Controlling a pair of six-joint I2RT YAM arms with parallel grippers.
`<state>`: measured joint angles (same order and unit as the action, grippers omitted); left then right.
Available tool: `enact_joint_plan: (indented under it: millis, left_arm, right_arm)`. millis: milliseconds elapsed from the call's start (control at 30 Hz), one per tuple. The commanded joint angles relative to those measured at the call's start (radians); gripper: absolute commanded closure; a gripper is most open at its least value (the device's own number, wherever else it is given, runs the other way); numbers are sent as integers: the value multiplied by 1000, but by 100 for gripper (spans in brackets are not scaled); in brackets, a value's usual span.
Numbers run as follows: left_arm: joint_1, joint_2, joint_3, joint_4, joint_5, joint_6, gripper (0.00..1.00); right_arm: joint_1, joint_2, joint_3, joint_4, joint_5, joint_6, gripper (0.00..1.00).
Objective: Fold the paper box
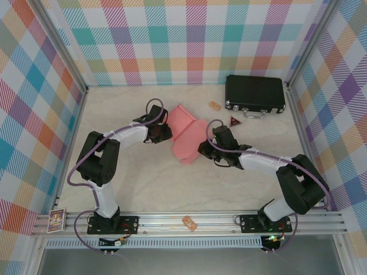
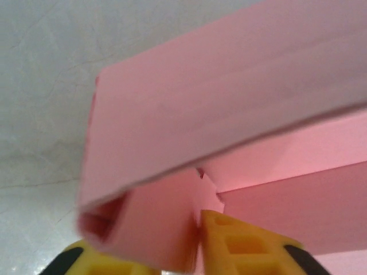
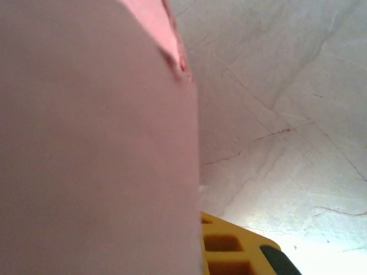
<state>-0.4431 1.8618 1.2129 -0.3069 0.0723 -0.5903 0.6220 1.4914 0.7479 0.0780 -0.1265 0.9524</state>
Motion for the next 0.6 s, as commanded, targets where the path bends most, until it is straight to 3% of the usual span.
enact_joint_plan:
  millis: [0, 267, 567]
  left_arm:
    - [-13, -15, -24, -40, 57, 9, 71]
    - [-11, -109, -33, -52, 58, 54, 59]
    - [2, -296, -88, -67, 4, 105, 39]
  right_arm:
    - [5, -19, 71, -148, 53, -52, 91]
    - [-24, -25, 195, -394, 68, -152, 93]
    - [-148, 23, 385, -650, -95, -393, 94]
